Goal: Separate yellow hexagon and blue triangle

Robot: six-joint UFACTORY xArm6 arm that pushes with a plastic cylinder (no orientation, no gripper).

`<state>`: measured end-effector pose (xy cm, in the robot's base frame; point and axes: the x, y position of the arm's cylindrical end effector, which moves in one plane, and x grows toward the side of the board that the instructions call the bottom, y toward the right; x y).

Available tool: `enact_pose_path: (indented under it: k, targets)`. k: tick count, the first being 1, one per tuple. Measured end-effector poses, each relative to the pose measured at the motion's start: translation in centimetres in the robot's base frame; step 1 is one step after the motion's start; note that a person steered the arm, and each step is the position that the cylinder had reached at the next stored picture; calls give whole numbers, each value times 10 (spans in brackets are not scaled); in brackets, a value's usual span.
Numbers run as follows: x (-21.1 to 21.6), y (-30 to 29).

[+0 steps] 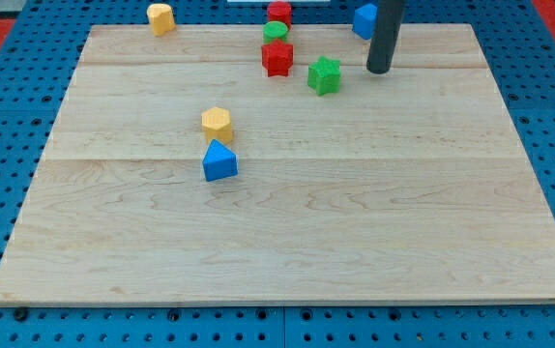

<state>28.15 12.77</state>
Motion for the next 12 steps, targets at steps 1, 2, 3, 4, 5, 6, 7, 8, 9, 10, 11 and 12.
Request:
enact_pose_path:
  k: [1, 2, 3, 4, 5, 6, 7, 8, 9, 10, 11, 12]
  targets:
    - [19, -48]
    - [21, -84]
    - [32, -106]
    - [54, -76]
    - [134, -40]
    - [236, -73]
    - [289, -185]
    - [259, -285]
    - [217, -308]
    - [171, -284]
    - [153, -240]
    - [145, -215]
